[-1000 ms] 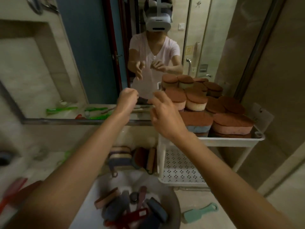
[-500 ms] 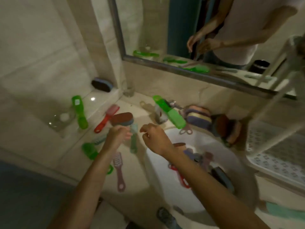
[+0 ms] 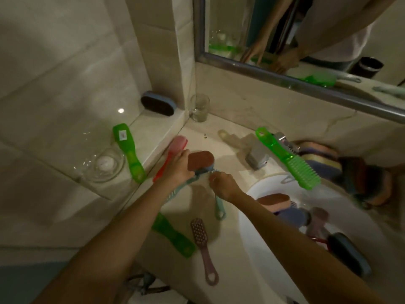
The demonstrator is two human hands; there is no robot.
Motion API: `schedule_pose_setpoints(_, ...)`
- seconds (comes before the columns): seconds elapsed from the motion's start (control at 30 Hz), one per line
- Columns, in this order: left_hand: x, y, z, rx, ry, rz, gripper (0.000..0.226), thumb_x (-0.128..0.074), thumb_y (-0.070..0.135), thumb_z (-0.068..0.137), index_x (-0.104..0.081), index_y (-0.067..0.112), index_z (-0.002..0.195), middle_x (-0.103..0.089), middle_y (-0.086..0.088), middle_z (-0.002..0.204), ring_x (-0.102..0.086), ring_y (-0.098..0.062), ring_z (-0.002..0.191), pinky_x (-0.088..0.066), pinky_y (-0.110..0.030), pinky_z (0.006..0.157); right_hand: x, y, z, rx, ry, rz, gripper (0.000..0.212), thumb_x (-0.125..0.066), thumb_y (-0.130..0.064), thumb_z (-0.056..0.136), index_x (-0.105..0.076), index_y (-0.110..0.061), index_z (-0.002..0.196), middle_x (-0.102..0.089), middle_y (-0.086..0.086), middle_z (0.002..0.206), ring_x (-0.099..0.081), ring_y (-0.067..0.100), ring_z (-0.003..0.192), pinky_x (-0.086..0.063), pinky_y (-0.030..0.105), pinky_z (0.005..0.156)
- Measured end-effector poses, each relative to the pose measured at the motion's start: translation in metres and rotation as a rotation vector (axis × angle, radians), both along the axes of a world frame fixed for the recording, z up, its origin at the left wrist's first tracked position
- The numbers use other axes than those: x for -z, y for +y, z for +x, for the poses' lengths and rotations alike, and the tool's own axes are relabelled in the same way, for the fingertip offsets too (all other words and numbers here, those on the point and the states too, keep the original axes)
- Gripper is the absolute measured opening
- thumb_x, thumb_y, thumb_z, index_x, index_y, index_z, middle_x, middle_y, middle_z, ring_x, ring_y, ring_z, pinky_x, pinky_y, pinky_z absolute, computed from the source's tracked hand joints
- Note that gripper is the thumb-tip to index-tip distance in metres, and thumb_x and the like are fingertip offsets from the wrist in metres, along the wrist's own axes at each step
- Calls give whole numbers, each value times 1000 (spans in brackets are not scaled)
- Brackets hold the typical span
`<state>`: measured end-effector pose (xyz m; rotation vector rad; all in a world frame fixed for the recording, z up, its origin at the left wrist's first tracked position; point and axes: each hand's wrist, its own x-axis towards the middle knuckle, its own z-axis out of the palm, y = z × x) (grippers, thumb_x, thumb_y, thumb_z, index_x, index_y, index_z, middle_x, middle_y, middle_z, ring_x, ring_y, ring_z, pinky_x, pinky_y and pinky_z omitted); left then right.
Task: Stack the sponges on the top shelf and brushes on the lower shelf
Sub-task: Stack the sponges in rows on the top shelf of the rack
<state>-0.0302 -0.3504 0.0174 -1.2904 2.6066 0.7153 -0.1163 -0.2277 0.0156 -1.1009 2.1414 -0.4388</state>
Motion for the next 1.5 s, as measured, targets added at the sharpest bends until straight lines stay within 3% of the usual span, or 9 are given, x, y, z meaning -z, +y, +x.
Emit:
schedule_pose_setpoints(0.17, 18, -14, -6, 23, -51, -2, 78, -70, 20, 78, -27, 11, 143, -32, -12, 147, -33, -30, 134, -29, -39, 109, -1, -23, -1, 126, -101, -3, 27, -39, -10, 94, -61, 5, 100, -64, 23, 109, -61, 37, 100, -47, 38, 85)
schedule_pose_setpoints(0.27, 18, -12, -1, -91, 53, 9, 67, -70, 21, 77, -38, 13, 135, -34, -9, 141, -38, -27, 128, -34, -38, 104, 2, -31, 0, 301, -186, -33, 16, -43, -22, 93, -53, -9, 91, -64, 18, 105, -62, 33, 98, -49, 40, 84)
schedule_pose_setpoints(0.43, 9, -9, 17, -254, 274, 27, 62, -76, 31, 68, -43, 16, 118, -38, -6, 127, -43, -24, 118, -46, -37, 95, -1, -50, 4, 565, -418, -192, 35, -55, -43, 87, -43, -13, 103, -60, 11, 106, -59, 26, 97, -51, 40, 83)
schedule_pose_setpoints(0.63, -19, -27, 24, -185, 464, 118, 47, -69, 36, 78, -48, 18, 116, -39, 4, 116, -49, -13, 104, -47, -26, 81, -17, -81, -11, 743, -600, -432, 18, -59, -17, 85, -40, -18, 88, -56, 7, 97, -59, 28, 101, -52, 47, 90)
schedule_pose_setpoints(0.73, -36, -64, 15, -277, 564, -34, 32, -54, 28, 91, -51, 13, 118, -43, -3, 126, -52, -17, 110, -49, -29, 86, -29, -91, -27, 740, -560, -455, 18, -59, -18, 84, -41, -20, 86, -56, 8, 98, -59, 30, 102, -50, 51, 91)
schedule_pose_setpoints(0.97, -45, -144, -54, -5, 164, -177, 55, -39, 7, 96, -20, 9, 147, -10, -9, 157, -25, -32, 140, -26, -40, 112, -41, -107, -39, 634, -442, -419, 24, -61, -19, 84, -43, -12, 98, -57, 11, 102, -58, 27, 100, -52, 47, 89)
schedule_pose_setpoints(1.13, -32, -152, -64, 64, -54, -128, 47, -30, 18, 100, -19, 9, 146, -4, -11, 156, -31, -40, 134, -29, -43, 108, -41, -104, -43, 603, -409, -394, 23, -61, -19, 84, -42, -13, 97, -55, 9, 97, -57, 24, 93, -53, 45, 86)
schedule_pose_setpoints(1.33, -28, -131, -59, -272, 227, -218, 34, -37, 14, 97, -37, -3, 127, -32, -15, 134, -50, -38, 103, -42, -43, 87, -44, -91, -48, 614, -427, -381, 23, -60, -20, 86, -42, -13, 100, -55, 8, 98, -58, 23, 96, -53, 44, 88)
schedule_pose_setpoints(1.5, -43, -96, -45, -521, 543, -180, 33, -46, 4, 91, -41, -1, 123, -34, -18, 136, -50, -35, 112, -46, -40, 90, -57, -72, -46, 630, -444, -444, 22, -62, -18, 85, -43, -13, 95, -57, 10, 95, -59, 25, 92, -52, 42, 83)
